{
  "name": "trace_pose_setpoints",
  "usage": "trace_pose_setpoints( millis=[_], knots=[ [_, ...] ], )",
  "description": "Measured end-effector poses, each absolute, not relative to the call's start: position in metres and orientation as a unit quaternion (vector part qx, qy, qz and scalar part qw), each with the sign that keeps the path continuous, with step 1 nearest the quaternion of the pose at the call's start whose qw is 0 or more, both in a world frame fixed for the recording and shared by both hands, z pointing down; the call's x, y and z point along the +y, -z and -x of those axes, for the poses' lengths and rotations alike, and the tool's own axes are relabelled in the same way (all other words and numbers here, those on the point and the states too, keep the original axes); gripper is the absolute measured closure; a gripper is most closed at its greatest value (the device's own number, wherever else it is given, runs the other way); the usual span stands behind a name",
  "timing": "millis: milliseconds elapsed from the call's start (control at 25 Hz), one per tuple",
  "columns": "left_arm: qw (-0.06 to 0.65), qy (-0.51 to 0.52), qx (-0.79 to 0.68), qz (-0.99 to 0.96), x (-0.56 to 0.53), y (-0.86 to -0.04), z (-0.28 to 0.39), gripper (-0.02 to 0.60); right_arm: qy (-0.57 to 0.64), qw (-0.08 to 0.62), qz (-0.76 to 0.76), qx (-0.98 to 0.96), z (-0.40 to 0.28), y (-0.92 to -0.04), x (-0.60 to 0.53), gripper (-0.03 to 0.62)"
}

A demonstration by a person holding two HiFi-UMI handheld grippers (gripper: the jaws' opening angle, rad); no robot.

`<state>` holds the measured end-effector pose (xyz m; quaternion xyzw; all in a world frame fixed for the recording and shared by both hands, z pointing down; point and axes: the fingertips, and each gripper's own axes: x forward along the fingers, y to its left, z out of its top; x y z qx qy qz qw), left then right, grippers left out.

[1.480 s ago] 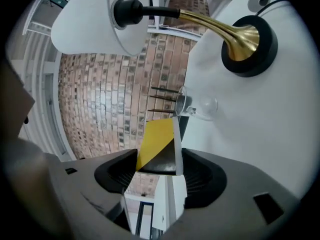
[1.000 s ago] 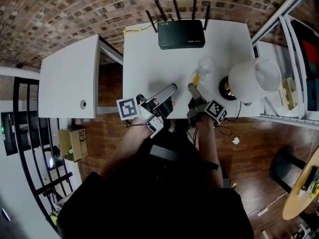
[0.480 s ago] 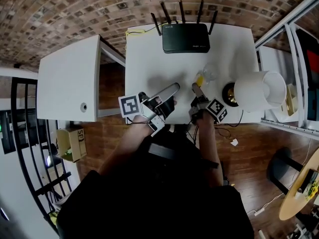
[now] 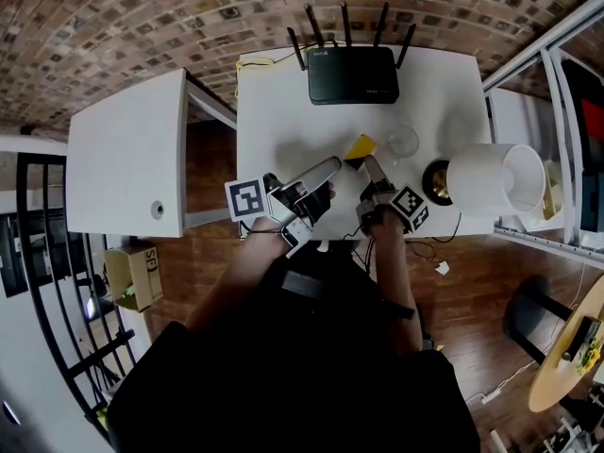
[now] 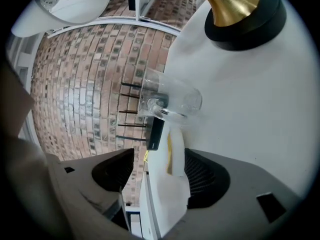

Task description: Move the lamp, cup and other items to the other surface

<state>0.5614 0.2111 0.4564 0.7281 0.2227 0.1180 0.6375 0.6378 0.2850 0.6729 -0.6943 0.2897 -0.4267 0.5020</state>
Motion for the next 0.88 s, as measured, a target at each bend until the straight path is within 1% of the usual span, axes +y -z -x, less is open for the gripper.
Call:
trace_pose_setpoints(
  millis=[400,560,640,720,800,880],
  knots=[
    [0.642,-0.129,0.235,-0.719,0.222,-0.458,-0.566,0.555,0.402,0.528,0.686,0.300,-0.636,-0.645,0.293,0.247],
    [0.640,-0.132,0.239,-0.719,0.231,-0.458,-0.566,0.555,0.386,0.543,0.675,0.316,-0.630,-0.627,0.300,0.267],
    [0.641,-0.134,0.239,-0.717,0.235,-0.458,-0.565,0.555,0.375,0.567,0.659,0.322,-0.625,-0.612,0.300,0.299],
    [0.640,-0.136,0.241,-0.717,0.240,-0.457,-0.565,0.555,0.360,0.600,0.635,0.329,-0.622,-0.592,0.298,0.347],
    [0.635,-0.138,0.245,-0.719,0.247,-0.455,-0.564,0.555,0.344,0.610,0.625,0.345,-0.620,-0.574,0.300,0.394],
    [0.632,-0.139,0.248,-0.721,0.254,-0.453,-0.562,0.555,0.324,0.612,0.620,0.368,-0.618,-0.555,0.303,0.469]
  ],
)
